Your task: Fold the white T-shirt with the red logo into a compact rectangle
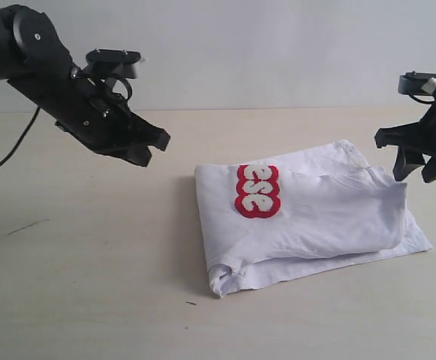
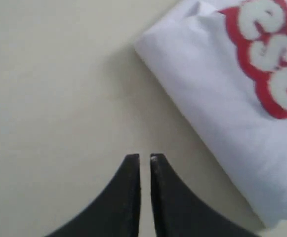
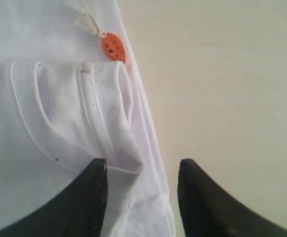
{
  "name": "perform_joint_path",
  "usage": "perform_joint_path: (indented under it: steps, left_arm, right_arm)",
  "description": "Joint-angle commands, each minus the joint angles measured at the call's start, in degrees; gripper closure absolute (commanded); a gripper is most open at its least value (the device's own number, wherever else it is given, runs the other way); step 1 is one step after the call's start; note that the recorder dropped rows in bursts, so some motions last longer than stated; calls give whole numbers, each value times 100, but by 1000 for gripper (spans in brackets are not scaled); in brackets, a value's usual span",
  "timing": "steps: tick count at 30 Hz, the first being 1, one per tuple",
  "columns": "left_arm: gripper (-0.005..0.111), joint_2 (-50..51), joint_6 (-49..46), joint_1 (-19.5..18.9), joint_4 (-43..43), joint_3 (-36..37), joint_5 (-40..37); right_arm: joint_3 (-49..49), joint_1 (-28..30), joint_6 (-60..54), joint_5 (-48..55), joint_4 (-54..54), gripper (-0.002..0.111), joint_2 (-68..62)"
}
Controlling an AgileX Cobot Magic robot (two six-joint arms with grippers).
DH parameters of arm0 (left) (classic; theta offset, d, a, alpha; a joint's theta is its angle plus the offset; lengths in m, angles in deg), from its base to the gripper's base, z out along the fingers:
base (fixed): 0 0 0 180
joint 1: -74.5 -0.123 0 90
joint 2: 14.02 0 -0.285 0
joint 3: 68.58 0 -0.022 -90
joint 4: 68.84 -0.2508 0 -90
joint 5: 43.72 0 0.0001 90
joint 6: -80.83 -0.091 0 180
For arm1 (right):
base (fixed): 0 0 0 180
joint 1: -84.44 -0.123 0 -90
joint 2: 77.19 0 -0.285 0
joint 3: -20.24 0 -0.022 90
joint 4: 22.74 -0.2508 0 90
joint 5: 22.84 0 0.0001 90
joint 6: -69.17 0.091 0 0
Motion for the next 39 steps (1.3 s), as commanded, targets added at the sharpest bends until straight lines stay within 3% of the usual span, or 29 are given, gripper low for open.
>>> perform_joint_path:
  steps: [1, 5, 8, 12, 15, 19, 24, 27, 34, 39]
  left_arm:
    - [96, 40, -1603, 257, 1409, 52, 86]
    - [96, 315, -2143, 440, 2055, 28, 407]
    - [96, 663, -2489, 614, 2230, -113, 552]
    - [96, 1180, -2542, 796, 2311, -441, 615]
    - [96, 1555, -2542, 837, 2281, -626, 179]
    - [96, 1964, -2388, 859, 1597, -672, -283]
    - [96, 2105, -490, 732, -627, -672, -212]
    - [96, 2037, 163, 553, -1440, -672, -295]
    - [96, 1548, 379, 109, -1444, -672, -313]
    - [96, 1275, 391, 123, -1385, -511, -200]
  right_arm:
    - [128, 21, -66, 491, -199, 80, 112]
    - [128, -44, -1183, 604, -1119, 108, 151]
    - [117, -321, -1869, 617, -1756, 108, 136]
    - [117, -802, -1717, 605, -1205, 108, -66]
    - [117, -942, -1362, 444, -928, 108, -140]
    - [130, -942, -1375, 356, -1070, 108, -86]
    - [130, -942, -1387, 350, -1070, 108, 0]
    - [130, -942, -1387, 342, -1113, 108, 6]
    - [130, -977, -1544, 375, -1477, 108, 6]
    - [130, -977, -1556, 352, -1564, 108, 34]
